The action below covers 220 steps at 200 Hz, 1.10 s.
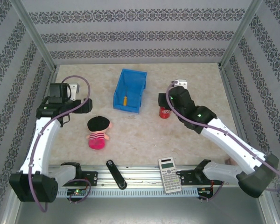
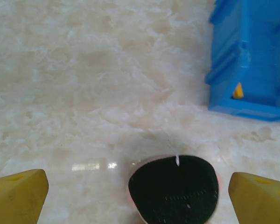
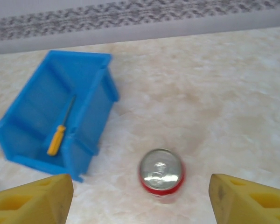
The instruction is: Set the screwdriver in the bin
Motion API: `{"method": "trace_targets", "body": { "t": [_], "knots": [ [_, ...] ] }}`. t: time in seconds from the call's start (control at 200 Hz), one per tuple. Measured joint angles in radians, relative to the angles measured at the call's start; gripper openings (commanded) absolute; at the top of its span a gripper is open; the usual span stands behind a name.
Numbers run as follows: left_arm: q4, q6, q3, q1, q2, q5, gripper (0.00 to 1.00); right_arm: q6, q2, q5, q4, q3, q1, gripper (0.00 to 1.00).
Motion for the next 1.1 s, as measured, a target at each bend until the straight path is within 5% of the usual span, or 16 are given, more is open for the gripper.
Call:
{"method": "trace_targets", "body": {
  "t": [0.525,1.099],
  "knots": [
    [0.644,-0.061,-0.336,-0.011,0.14,-0.165,0.99,-0.124,-0.196,0.015,0.254,-0.315,-0.453,0.85],
    [1.087,-0.064,-0.628,-0.013,0.081,-0.274,0.99,-0.354,-0.176,-0.125,0.646,-0.584,-0.481,0.98]
  ]
}}
